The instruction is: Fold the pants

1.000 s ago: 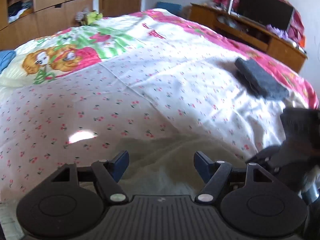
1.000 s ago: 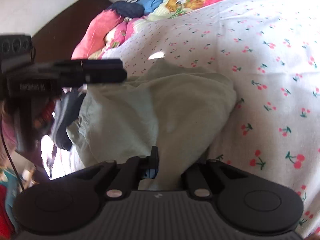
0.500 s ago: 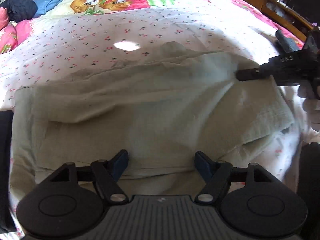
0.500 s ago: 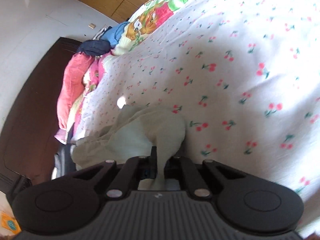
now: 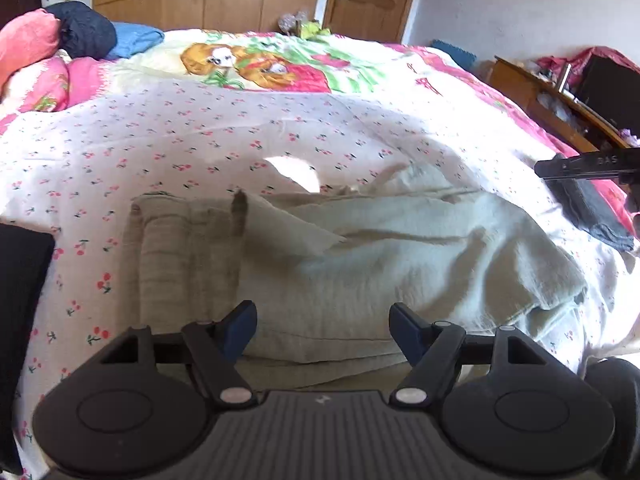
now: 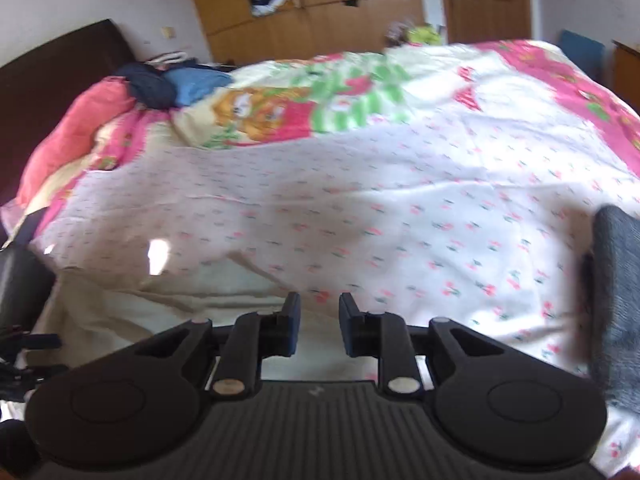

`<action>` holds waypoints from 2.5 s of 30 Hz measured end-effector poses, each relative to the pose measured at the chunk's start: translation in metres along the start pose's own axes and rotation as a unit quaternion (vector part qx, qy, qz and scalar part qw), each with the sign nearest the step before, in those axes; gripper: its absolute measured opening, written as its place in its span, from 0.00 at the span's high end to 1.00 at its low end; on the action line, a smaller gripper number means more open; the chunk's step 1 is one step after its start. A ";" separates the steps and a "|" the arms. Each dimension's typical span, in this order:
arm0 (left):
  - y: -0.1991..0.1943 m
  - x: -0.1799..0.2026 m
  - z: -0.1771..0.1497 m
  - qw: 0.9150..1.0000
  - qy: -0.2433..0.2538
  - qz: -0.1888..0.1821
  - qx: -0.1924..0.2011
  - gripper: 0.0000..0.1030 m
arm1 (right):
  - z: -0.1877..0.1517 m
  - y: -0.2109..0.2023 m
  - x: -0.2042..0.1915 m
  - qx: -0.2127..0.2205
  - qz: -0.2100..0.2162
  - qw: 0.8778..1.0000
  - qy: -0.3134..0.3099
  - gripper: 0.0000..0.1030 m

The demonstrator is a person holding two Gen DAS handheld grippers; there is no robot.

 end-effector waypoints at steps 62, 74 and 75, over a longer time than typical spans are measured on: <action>-0.023 -0.016 -0.030 0.991 -0.040 0.122 0.032 0.48 | -0.062 0.160 -0.282 -0.165 0.065 0.971 -0.159 0.43; -0.017 -0.035 -0.035 0.991 -0.110 0.079 0.024 0.79 | -0.049 0.157 -0.280 -0.178 0.013 0.969 -0.174 0.71; -0.021 -0.038 -0.035 0.989 -0.119 0.075 0.033 0.79 | -0.049 0.157 -0.281 -0.179 0.015 0.969 -0.171 0.71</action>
Point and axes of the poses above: each gripper's, at about its wrist camera, not at the fingertips, and y roughly the way its jaws point, x to its right, z to its top, the point moved 6 cm from there along y, roughly the way its jaws point, and after that the axes turned 2 degrees about y, right-handed, at the moved point
